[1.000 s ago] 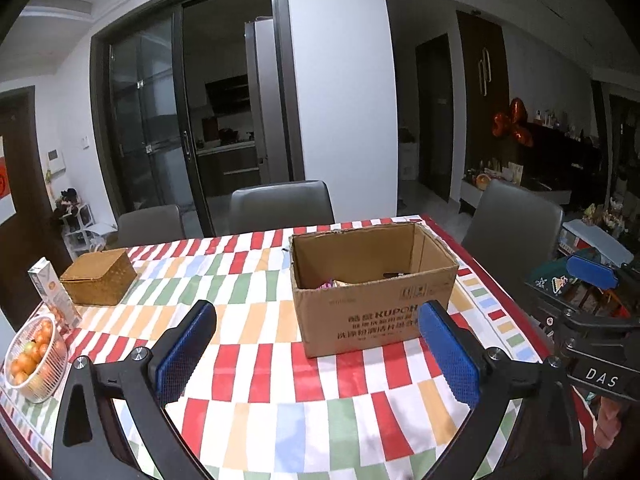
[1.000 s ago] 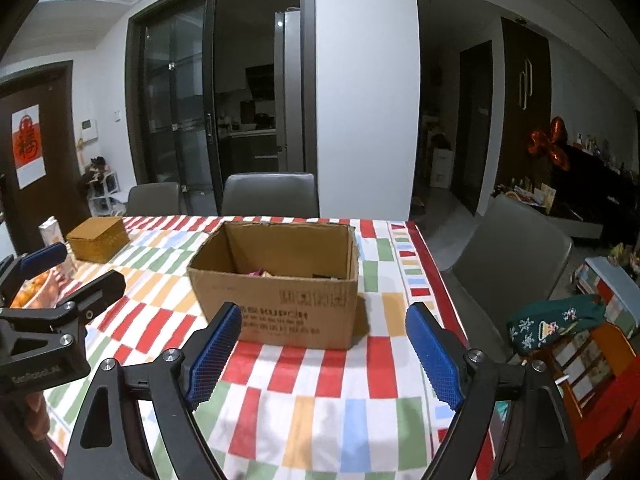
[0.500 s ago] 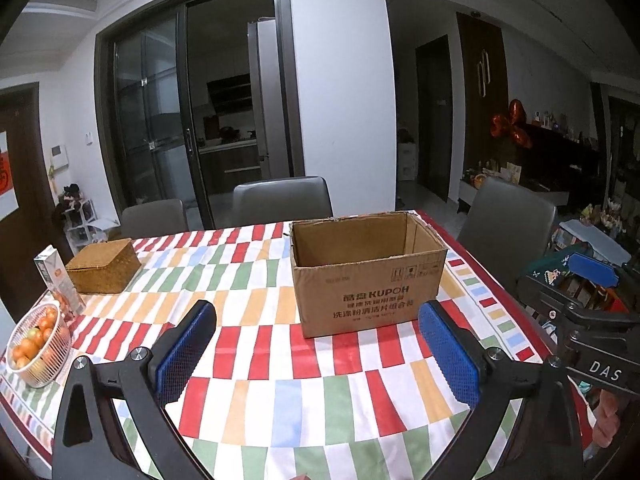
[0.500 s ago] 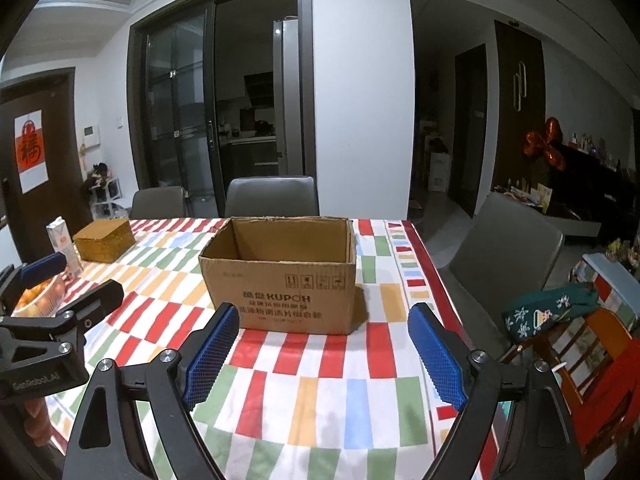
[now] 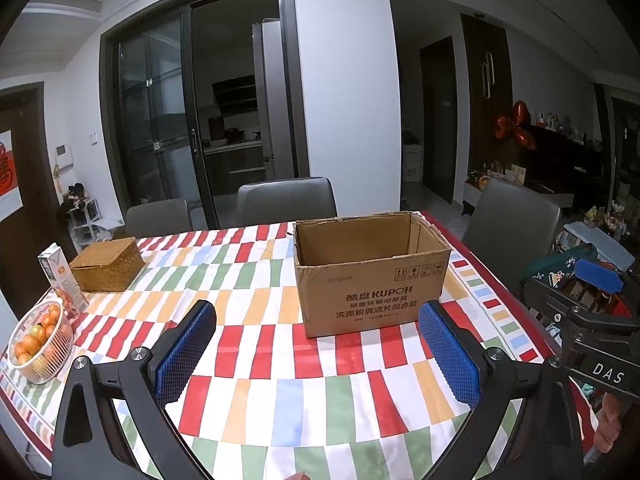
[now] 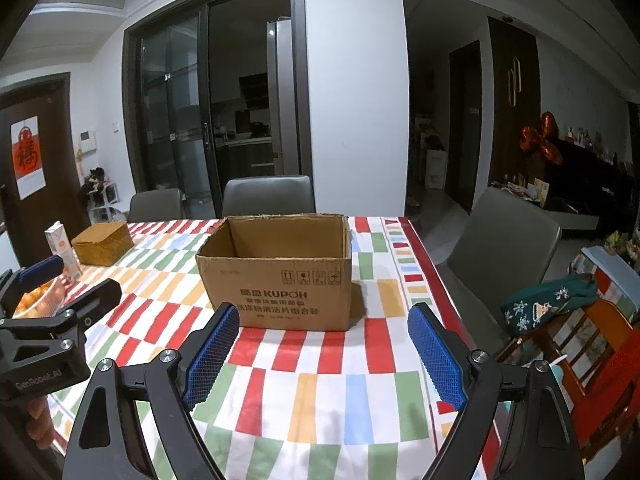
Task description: Organize snacks
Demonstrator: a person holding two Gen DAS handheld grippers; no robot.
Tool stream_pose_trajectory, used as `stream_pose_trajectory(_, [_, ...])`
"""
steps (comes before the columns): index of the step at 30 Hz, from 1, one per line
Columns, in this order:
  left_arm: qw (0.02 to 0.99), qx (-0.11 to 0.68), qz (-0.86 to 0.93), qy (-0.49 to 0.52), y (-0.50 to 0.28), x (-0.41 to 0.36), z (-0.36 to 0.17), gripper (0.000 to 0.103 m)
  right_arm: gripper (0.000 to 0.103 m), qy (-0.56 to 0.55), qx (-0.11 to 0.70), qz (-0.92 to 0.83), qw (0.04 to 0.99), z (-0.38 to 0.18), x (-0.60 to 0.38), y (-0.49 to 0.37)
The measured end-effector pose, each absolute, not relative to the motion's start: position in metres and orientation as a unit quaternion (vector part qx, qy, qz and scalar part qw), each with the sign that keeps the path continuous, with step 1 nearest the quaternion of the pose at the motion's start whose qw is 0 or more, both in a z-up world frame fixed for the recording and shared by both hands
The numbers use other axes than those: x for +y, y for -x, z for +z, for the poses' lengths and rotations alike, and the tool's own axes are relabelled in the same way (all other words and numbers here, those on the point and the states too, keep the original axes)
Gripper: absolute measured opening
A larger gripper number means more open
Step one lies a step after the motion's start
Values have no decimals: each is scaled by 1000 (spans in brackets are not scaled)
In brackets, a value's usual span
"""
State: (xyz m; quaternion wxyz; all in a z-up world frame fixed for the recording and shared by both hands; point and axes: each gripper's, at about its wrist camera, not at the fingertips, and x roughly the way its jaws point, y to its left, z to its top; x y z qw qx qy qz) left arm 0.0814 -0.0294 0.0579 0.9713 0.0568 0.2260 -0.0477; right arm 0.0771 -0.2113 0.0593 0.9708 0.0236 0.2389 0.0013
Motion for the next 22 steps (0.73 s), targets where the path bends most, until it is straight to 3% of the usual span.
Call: stream_pose_trajectory(22, [973, 222, -40, -55, -82, -31, 53, 103, 87, -21, 242, 1, 970, 57, -212, -77])
